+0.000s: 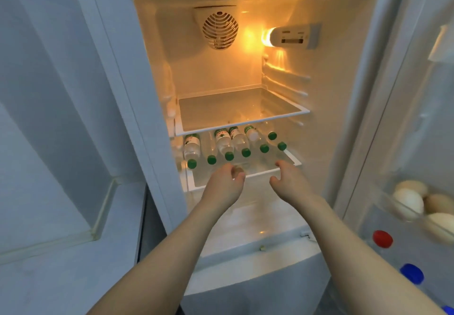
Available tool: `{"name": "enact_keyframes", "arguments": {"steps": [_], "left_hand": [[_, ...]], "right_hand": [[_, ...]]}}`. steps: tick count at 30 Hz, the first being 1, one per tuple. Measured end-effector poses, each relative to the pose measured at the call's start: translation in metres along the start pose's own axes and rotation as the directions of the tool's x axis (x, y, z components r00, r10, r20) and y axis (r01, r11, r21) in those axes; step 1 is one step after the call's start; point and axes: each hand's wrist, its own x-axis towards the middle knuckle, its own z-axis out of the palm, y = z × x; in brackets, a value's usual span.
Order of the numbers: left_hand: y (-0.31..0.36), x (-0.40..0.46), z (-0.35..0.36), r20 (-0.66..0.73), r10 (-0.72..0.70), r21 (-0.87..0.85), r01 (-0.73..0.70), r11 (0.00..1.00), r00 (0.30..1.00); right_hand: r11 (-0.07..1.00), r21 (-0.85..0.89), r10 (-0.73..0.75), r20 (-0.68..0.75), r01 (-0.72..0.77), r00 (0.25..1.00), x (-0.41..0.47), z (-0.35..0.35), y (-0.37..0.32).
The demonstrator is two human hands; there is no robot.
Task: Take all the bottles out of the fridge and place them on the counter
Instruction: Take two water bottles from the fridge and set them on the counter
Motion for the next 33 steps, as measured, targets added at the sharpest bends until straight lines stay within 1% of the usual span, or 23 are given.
{"name": "enact_keyframes", "arguments": {"steps": [2, 5, 7, 9, 13, 15, 17, 19, 24, 27, 33], "left_hand": [[0.003, 0.028, 0.003, 0.047, -0.069, -0.079, 0.073, 0.994, 0.997], [0.008, 0.074, 0.016, 0.07, -0.163, -0.196, 0.174, 0.965, 0.984], [0.012, 0.099, 0.025, 0.076, -0.185, -0.248, 0.198, 0.948, 0.98], [0.018, 0.127, 0.035, 0.084, -0.197, -0.26, 0.212, 0.942, 0.977], [0.029, 0.175, 0.049, 0.119, -0.269, -0.282, 0.292, 0.914, 0.956], [0.033, 0.198, 0.057, 0.132, -0.278, -0.281, 0.304, 0.91, 0.952], [0.035, 0.218, 0.064, 0.136, -0.298, -0.328, 0.327, 0.886, 0.945], [0.039, 0.236, 0.073, 0.134, -0.351, -0.38, 0.375, 0.845, 0.927], [0.033, 0.256, 0.085, 0.118, -0.42, -0.369, 0.432, 0.823, 0.9], [0.03, 0.264, 0.089, 0.13, -0.444, -0.403, 0.456, 0.793, 0.887], [0.029, 0.273, 0.097, 0.106, -0.46, -0.34, 0.467, 0.817, 0.882]], "right_hand": [[0.999, 0.034, 0.015, -0.012, -0.015, 1.0, 0.025, -0.001, 0.005], [0.996, 0.082, 0.037, -0.049, -0.033, 0.998, 0.066, -0.001, 0.012], [0.992, 0.112, 0.062, -0.063, -0.054, 0.996, 0.09, 0.0, 0.015], [0.986, 0.149, 0.092, -0.079, -0.08, 0.993, 0.119, 0.0, 0.021], [0.962, 0.247, 0.145, -0.094, -0.118, 0.985, 0.168, 0.0, 0.029], [0.957, 0.261, 0.155, -0.104, -0.124, 0.982, 0.192, 0.003, 0.033], [0.955, 0.27, 0.159, -0.106, -0.125, 0.982, 0.213, 0.008, 0.037], [0.945, 0.294, 0.179, -0.101, -0.142, 0.979, 0.233, 0.014, 0.042], [0.939, 0.282, 0.22, -0.046, -0.199, 0.974, 0.254, 0.031, 0.052], [0.93, 0.306, 0.22, -0.011, -0.206, 0.975, 0.264, 0.041, 0.055], [0.915, 0.349, 0.218, 0.004, -0.205, 0.976, 0.273, 0.047, 0.056]]}}
